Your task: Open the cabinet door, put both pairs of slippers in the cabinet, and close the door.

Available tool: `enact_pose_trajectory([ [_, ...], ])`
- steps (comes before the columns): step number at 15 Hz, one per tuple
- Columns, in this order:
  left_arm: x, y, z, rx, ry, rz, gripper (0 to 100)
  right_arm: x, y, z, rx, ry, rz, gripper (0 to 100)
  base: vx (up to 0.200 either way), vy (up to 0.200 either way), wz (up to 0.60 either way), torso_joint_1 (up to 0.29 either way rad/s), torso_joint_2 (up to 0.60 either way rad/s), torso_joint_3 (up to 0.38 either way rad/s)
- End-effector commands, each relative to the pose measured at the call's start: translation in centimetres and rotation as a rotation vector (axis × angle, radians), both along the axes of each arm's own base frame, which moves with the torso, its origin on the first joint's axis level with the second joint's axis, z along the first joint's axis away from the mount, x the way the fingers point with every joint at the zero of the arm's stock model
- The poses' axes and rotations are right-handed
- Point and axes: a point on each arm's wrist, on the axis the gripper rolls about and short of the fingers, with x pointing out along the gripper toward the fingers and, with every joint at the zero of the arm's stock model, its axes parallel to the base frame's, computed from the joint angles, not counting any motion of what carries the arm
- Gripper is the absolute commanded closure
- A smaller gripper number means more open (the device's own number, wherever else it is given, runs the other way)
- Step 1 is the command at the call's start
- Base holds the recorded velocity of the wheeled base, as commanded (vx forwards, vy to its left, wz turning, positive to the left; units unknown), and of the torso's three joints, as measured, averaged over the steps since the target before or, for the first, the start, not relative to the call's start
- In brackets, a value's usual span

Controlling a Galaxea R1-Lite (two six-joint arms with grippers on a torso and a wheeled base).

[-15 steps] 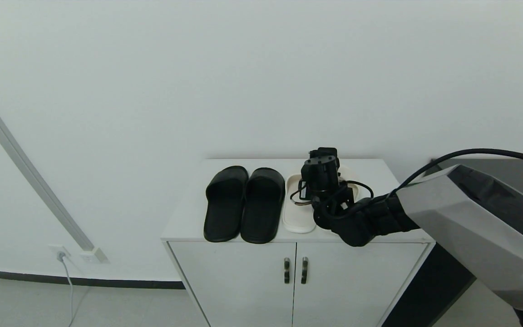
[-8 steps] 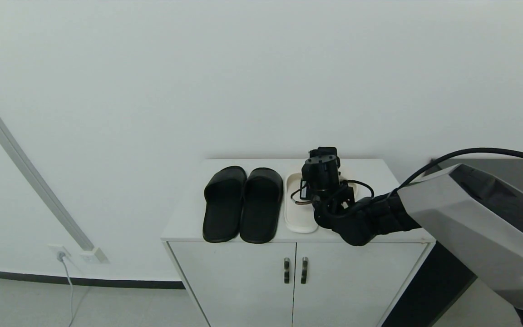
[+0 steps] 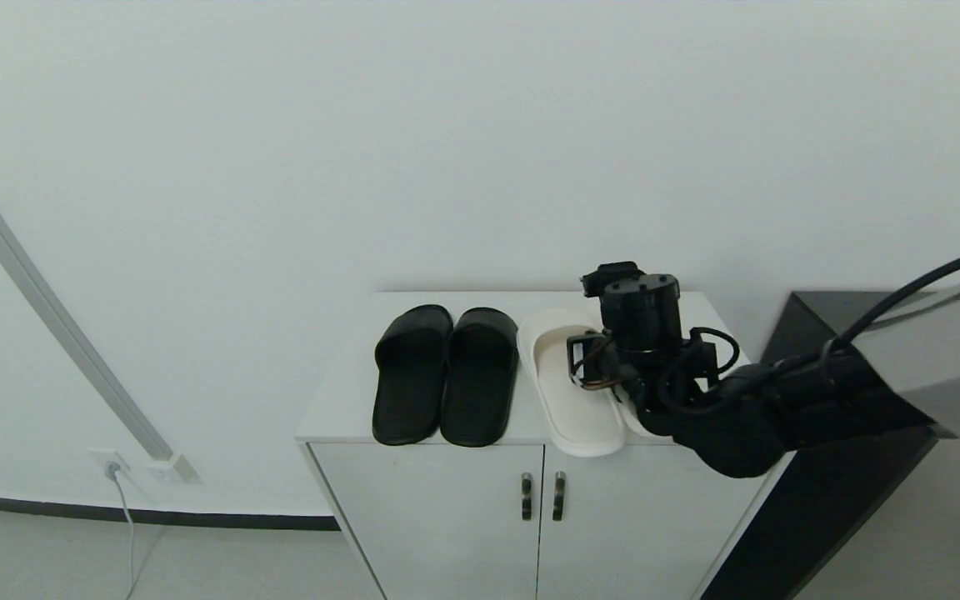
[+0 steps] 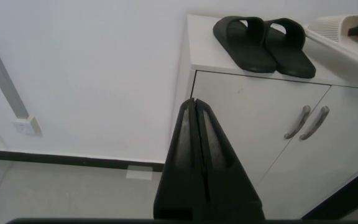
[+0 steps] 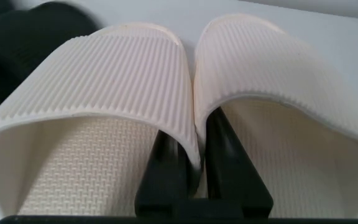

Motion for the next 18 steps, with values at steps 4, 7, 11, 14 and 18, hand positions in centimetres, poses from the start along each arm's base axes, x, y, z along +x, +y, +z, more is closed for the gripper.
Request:
enact_pose_trajectory([
  [4,0.0,0.0,0.0,-0.002,-0.003,0.002,100,-8.4,-5.6,4.0,0.028,-0.081,0.407,100,0.0,0.0,0.0,0.0,0.0,0.0],
  [7,0.0,0.0,0.0,-0.002,-0.003,0.002,100,-11.2,-7.5,4.0,0.05,-0.058,0.57,100,0.0,0.0,0.0,0.0,0.0,0.0],
  [11,0.0,0.0,0.0,-0.002,-0.003,0.002,100,-13.0,-8.0,2.7,0.056,0.003,0.72,100,0.0,0.0,0.0,0.0,0.0,0.0],
  [14,0.0,0.0,0.0,-0.002,-0.003,0.002,100,-13.0,-7.9,2.5,0.055,0.013,0.728,100,0.0,0.0,0.0,0.0,0.0,0.0],
  [18,0.0,0.0,0.0,-0.002,-0.003,0.002,100,-13.1,-7.8,2.2,0.051,0.023,0.733,100,-0.05,0.0,0.0,0.001,0.0,0.001],
])
